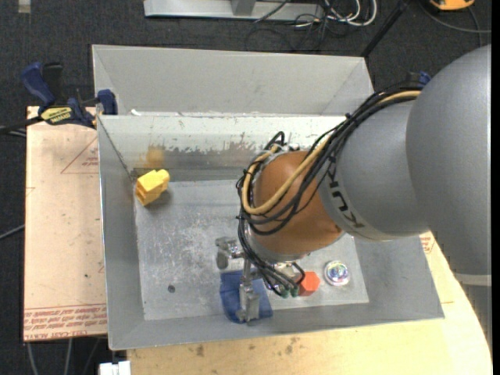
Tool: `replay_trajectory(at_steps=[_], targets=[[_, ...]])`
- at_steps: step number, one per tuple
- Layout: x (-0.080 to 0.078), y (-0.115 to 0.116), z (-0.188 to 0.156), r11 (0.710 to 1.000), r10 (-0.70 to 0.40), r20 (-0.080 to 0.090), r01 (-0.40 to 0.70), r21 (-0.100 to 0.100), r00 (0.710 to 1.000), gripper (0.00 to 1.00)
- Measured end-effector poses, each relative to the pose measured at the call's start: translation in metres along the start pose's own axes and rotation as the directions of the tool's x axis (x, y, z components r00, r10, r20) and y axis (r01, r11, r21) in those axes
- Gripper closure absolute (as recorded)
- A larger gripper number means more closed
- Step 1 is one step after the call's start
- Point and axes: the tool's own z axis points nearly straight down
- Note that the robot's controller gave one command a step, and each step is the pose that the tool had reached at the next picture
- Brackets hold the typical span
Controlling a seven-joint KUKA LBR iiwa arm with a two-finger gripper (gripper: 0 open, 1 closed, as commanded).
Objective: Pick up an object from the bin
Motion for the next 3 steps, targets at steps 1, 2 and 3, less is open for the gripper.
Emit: replay_trajectory(at_steps=[1, 2, 3], targets=[[-0.008, -0.003, 0.029, 1.0, -0.006, 0.012, 0.006, 0.001, 1.0, 0.0], [0.0, -0.03, 0.029, 0.996, 0.085, 0.012, -0.085, 0.0, 0.996, 0.0], [0.002, -0.03, 0.029, 0.996, 0.085, 0.008, -0.085, 0.0, 0.996, 1.0]])
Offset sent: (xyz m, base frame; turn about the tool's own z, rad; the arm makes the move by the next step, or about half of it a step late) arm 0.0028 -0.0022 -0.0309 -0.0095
